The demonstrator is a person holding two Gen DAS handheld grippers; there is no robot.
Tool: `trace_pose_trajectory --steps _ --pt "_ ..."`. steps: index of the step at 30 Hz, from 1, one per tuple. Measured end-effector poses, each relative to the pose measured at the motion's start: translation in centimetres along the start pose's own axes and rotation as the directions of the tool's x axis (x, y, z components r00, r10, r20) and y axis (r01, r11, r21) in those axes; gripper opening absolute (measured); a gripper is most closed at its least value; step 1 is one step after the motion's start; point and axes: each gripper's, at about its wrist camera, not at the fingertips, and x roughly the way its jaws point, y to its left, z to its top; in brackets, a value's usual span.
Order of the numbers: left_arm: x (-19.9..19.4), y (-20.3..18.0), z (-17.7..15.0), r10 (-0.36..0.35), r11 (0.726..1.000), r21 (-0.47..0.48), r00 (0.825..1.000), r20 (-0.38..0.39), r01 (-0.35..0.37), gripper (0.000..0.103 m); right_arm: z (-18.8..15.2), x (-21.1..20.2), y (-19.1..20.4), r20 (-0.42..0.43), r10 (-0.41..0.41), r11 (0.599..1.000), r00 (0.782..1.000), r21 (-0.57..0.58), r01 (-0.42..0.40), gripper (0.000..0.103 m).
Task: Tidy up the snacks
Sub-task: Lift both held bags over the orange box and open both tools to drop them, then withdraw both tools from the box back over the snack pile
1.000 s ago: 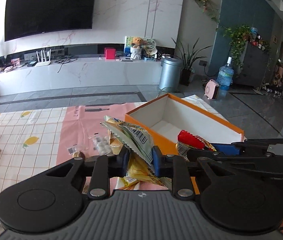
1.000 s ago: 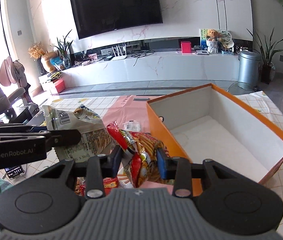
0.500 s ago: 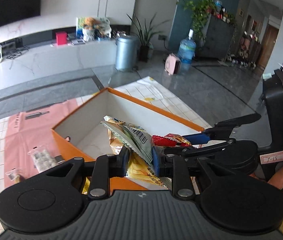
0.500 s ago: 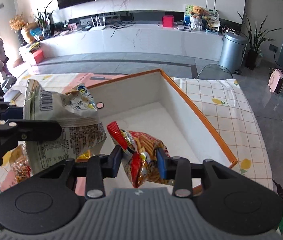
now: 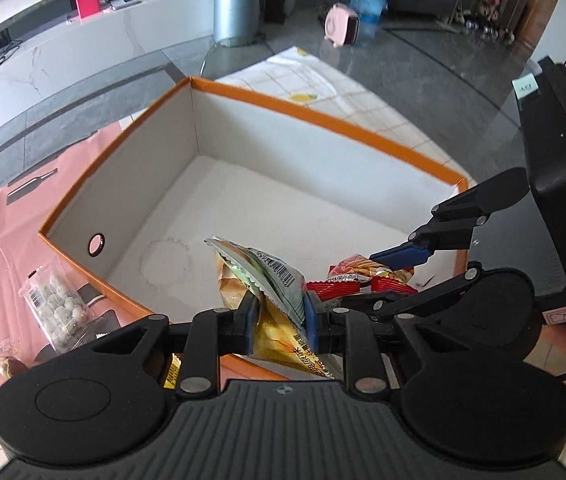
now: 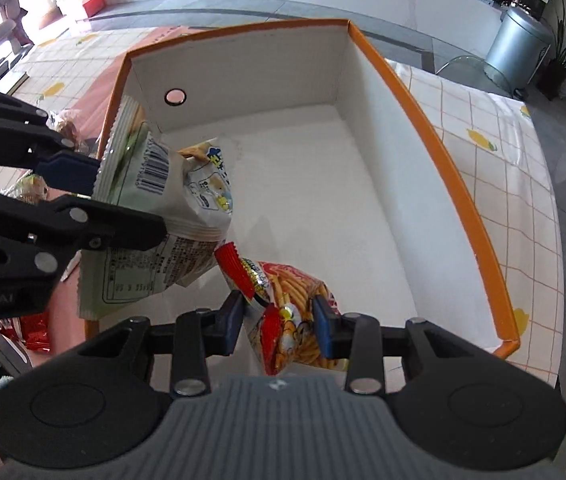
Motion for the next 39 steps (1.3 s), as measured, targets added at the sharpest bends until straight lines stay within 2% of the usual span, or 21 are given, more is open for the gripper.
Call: trace_pose_trajectory --steps 7,12,14,16,17,19,21,25,32,37,39 --pt "1.9 0.2 0.0 -0.010 1.000 0.016 0.997 -0.080 0.011 0.028 0.0 1.6 0.1 -0.088 0.050 0.999 0.995 0.007 -0.049 0.035" --pt "1.6 0.0 -0.1 -0.007 1.000 0.013 0.997 -0.074 0.008 0.031 -0.1 1.4 0.2 -0.098 0.042 0.999 0.994 0.017 -0.040 0.036" --pt "1.5 -0.3 -0.1 0.008 1.000 0.021 0.998 -0.069 -0.006 0.035 0.5 1.4 0.5 -0.101 0.027 0.999 0.994 0.021 -0.025 0.038" --pt "1.1 -0.5 0.0 0.019 0.999 0.033 0.999 -0.051 -0.017 0.048 0.5 1.1 0.7 -0.094 0.008 1.000 0.996 0.028 -0.005 0.049" --pt "0.7 -0.6 -0.1 0.023 0.999 0.037 0.999 -0.037 -0.021 0.050 0.5 0.7 0.7 -0.088 -0.001 0.999 0.996 0.032 0.004 0.056" --pt "-0.3 -0.7 -0.3 0.034 0.999 0.041 0.999 -0.008 -0.034 0.061 0.4 -0.1 0.8 -0.078 -0.009 0.999 0.997 0.032 0.011 0.056" --pt "-1.5 -0.8 -0.4 0.039 0.999 0.036 0.999 0.016 -0.040 0.065 0.2 -0.9 1.2 -0.068 -0.016 0.999 0.998 0.040 0.019 0.059" --pt "-4.0 -0.9 -1.0 0.030 0.999 0.019 0.997 0.068 -0.031 0.066 0.0 -2.8 2.1 -0.036 -0.030 0.998 0.999 0.059 0.032 0.062" --pt "-9.2 -1.2 -2.7 0.057 0.998 -0.005 0.986 0.155 -0.057 0.068 -1.1 -7.1 3.9 0.053 -0.046 0.994 0.998 0.103 0.040 0.065" --pt "-12.8 -0.9 -4.8 0.108 0.994 -0.050 0.972 0.208 -0.100 0.068 -2.3 -10.3 6.1 0.133 -0.030 0.991 0.991 0.137 0.012 0.067" --pt "-14.1 -0.6 -5.9 0.127 0.991 -0.072 0.967 0.220 -0.114 0.068 -2.9 -11.3 7.4 0.171 -0.020 0.989 0.985 0.145 -0.005 0.072"
